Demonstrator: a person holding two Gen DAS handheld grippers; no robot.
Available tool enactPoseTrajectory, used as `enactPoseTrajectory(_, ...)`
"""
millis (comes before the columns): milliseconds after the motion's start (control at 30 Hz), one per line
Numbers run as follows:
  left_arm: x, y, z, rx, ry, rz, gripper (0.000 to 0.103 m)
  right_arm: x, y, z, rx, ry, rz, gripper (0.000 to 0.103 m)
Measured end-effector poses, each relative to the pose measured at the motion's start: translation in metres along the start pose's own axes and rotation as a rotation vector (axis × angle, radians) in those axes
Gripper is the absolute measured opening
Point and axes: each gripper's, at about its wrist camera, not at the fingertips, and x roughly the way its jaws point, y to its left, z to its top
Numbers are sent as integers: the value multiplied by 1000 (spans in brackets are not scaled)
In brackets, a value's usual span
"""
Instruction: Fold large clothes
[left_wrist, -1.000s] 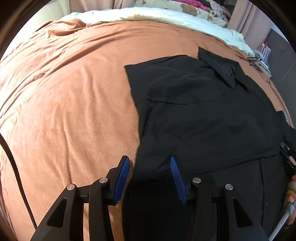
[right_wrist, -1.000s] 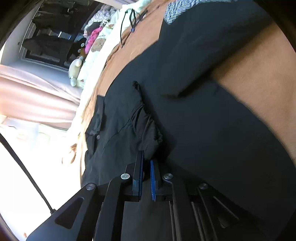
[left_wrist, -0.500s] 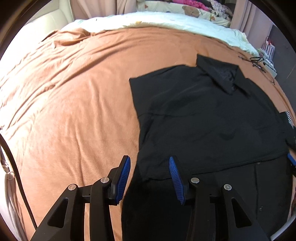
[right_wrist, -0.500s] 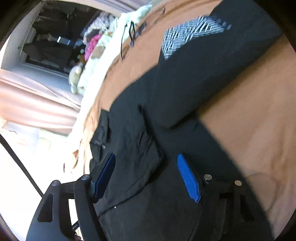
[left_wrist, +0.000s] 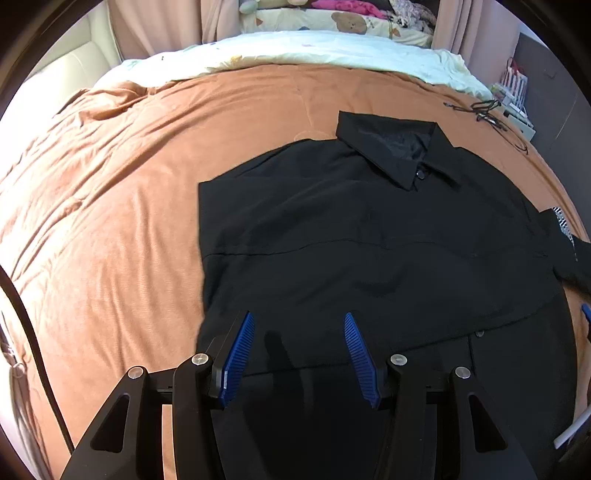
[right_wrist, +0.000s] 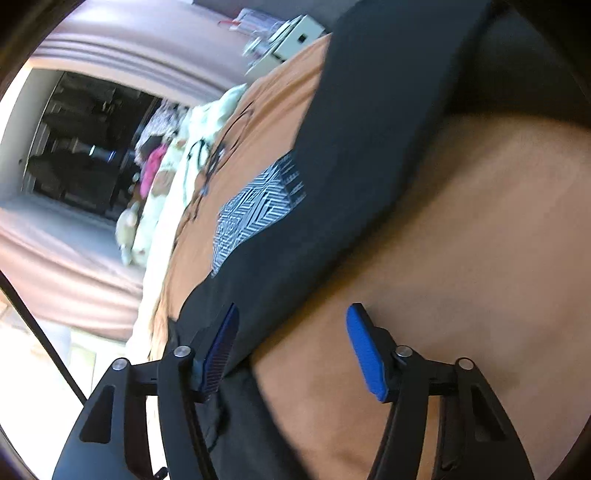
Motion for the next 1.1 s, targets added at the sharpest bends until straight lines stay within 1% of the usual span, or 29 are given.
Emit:
enactPoseTrajectory(100,11,-7,3,6,6,-10,53,-9,-8,8,2,-40,-15,50)
enactPoseTrajectory(167,16,-11,3,13,8,-12,53,-13,-13,14,15,-63,-8,50)
enactPoseTrajectory(233,23,-15,3,17,11,-17,53,-14,-14,14,12,-88,-18,49)
enactPoseTrajectory(267,25,-16,3,18,10,-19,53,-14,-15,15,13,-104,-26,44)
enactPoseTrajectory(333,29,-19,3,13,8,-25,53,-10,-15,13,25,-119,-19,39)
enactPoseTrajectory(367,29,-19,2,8,6,-31,53,-7,-15,12,30,-126,-14,30)
enactPoseTrajectory(400,30,-19,2,6,5,-36,53,-4,-13,10,27,-129,-15,15)
enactPoseTrajectory(500,28,-19,1,12,3,-37,53,-5,-6,-3,12,-162,-5,2)
enactPoseTrajectory(567,25,-16,1,11,-4,-39,53,-10,13,-13,-35,-194,-3,2)
enactPoseTrajectory(700,13,-6,3,-22,-27,-52,53,-18,48,-31,-90,-217,52,2)
enactPoseTrajectory(767,5,0,3,-34,-37,-58,53,-24,65,-42,-112,-222,89,2)
enactPoseTrajectory(833,-1,4,2,-40,-43,-59,53,-30,90,-59,-153,-225,134,2)
enactPoseTrajectory(900,-8,7,1,-43,-48,-57,53,-33,110,-73,-194,-222,164,2)
enactPoseTrajectory(967,-16,12,-1,-43,-56,-55,53,-34,135,-94,-239,-203,221,2)
enactPoseTrajectory(1033,-26,17,-3,-45,-66,-51,53,-33,152,-109,-271,-188,251,2)
enactPoseTrajectory(1100,-34,24,-5,-47,-74,-46,53,-31,174,-131,-300,-158,301,2)
